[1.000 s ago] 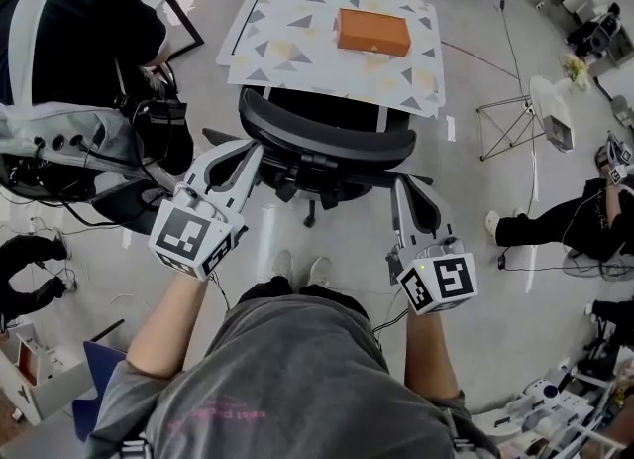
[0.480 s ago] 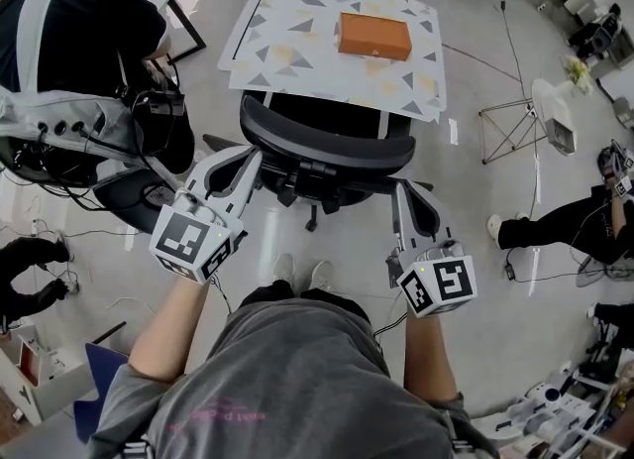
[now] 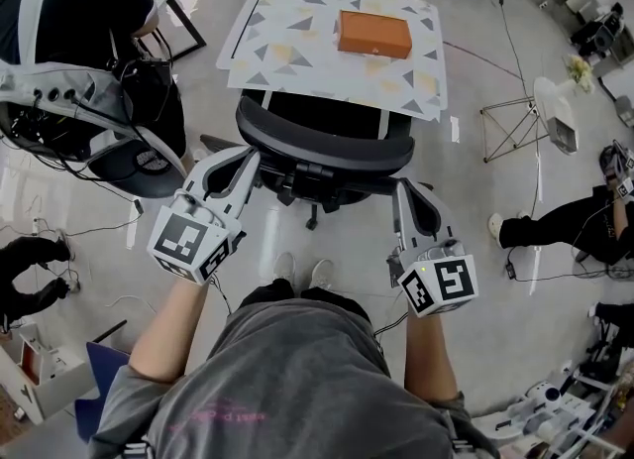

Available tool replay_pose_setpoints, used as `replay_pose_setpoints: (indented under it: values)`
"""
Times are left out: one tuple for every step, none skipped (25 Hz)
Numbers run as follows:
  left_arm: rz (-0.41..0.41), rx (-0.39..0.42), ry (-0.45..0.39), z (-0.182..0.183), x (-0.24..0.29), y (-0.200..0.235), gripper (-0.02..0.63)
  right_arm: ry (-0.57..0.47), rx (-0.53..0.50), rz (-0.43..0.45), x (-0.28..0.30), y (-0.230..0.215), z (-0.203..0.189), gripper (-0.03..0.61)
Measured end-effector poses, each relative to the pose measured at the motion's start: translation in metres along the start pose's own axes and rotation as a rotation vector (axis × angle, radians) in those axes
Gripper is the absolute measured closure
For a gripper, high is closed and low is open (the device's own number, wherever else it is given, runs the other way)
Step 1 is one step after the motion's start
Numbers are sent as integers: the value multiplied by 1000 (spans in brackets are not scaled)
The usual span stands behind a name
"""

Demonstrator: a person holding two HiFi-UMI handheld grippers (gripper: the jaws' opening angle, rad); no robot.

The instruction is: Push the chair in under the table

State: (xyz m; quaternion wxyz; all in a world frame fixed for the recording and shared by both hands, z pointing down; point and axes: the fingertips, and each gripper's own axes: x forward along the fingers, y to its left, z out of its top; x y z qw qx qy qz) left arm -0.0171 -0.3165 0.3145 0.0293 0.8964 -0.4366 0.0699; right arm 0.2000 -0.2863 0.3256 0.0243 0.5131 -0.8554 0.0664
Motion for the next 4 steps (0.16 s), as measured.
replay_pose_setpoints:
  values:
    - [1,-1,0,0,1,0,612,0,0,0,0,-1,0,574]
    - [2,-1,0,0,2,0,612,0,0,1,0,-2,0,574]
    - [2,-1,-1,0,2,-1,612,-1,1,0,1,-3,0,574]
    - [3,-2,-1,0,3,-1,612,-1,2,0,1,-4,0,574]
